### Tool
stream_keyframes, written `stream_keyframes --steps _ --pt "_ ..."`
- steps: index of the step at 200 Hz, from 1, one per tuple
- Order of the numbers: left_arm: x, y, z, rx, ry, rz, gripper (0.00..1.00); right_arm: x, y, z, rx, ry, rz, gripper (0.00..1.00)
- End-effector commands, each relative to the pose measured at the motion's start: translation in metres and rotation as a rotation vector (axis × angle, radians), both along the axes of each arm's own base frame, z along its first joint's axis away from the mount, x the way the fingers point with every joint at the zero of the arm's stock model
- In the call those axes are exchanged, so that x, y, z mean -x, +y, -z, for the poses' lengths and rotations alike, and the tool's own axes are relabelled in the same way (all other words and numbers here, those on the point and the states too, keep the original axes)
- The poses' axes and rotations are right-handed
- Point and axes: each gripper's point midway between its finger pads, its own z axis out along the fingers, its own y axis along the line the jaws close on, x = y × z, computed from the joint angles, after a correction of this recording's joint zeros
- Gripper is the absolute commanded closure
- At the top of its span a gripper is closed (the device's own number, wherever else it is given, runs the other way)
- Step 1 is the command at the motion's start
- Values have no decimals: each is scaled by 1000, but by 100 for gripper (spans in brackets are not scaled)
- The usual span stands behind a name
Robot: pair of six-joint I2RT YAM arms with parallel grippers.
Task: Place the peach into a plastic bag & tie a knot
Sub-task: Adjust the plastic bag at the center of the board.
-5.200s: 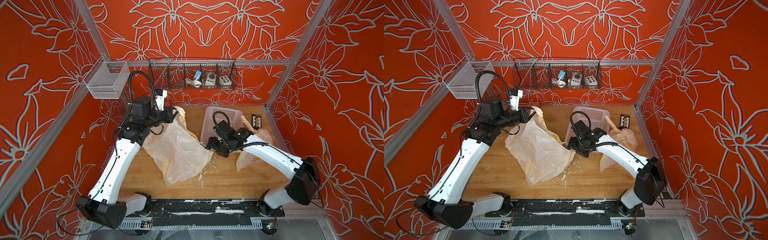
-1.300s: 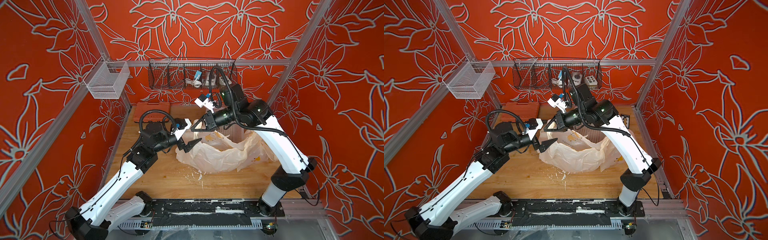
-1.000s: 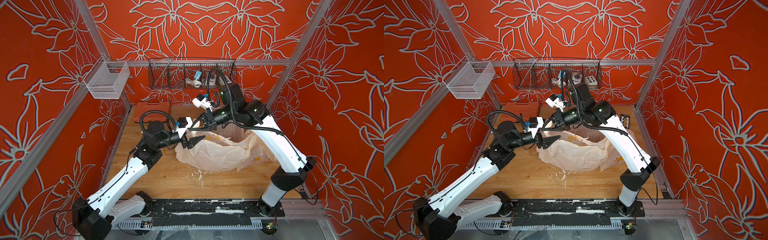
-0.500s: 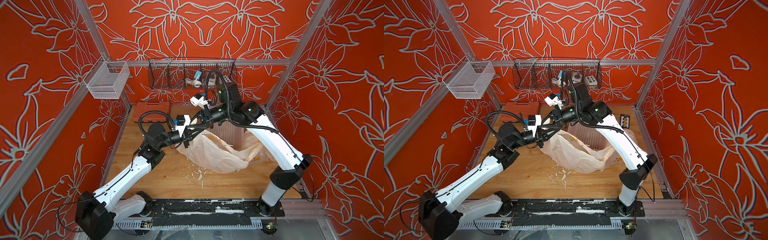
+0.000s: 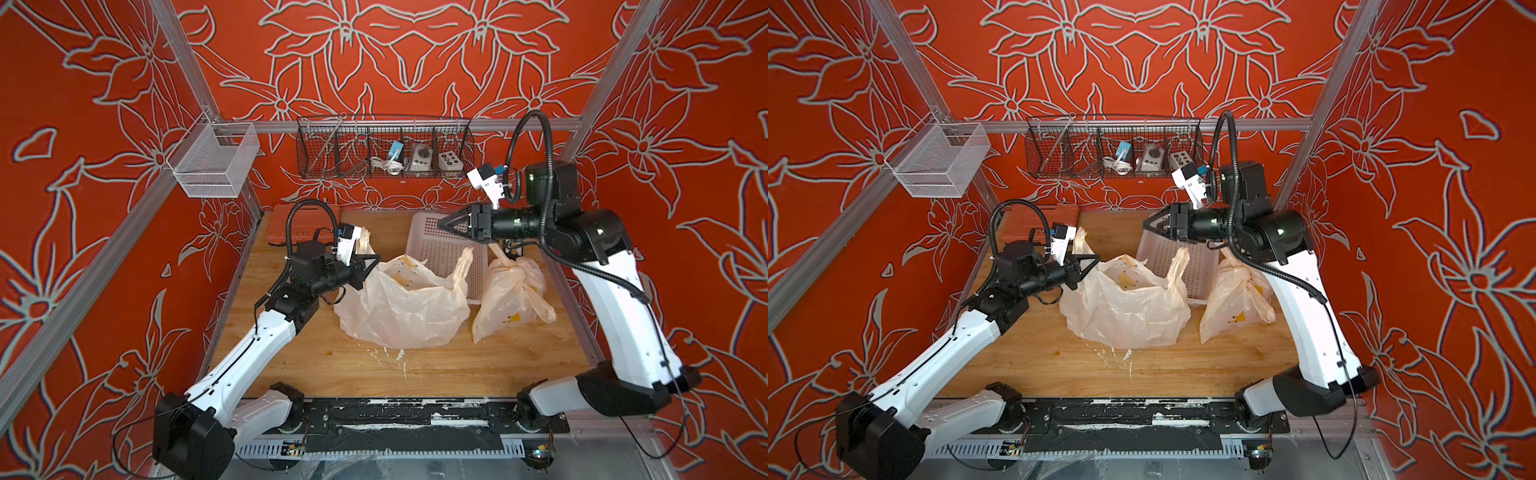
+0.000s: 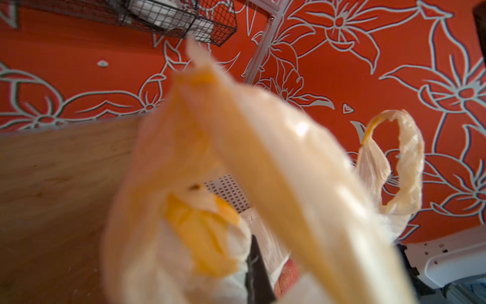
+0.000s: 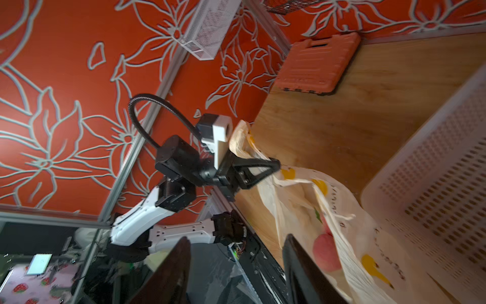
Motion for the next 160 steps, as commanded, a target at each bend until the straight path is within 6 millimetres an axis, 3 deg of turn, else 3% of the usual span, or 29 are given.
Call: stream_keyframes --steps 1,31,86,108,133,160 --pt "4 8 -19 48 5 -25 100 -8 -46 75 365 -44 112 26" --pt "7 -2 -29 66 0 43 100 5 -55 96 348 -79 135 3" --pt "3 -6 -25 57 34 66 100 3 -62 134 334 -107 202 3" --pt "2 -7 -22 43 55 73 100 -1 -68 139 346 -153 234 3" --pt "4 -9 -19 41 62 89 100 -3 -56 152 301 -156 189 3" --pt "7 -13 -19 46 77 122 100 -8 -34 153 163 -198 130 9"
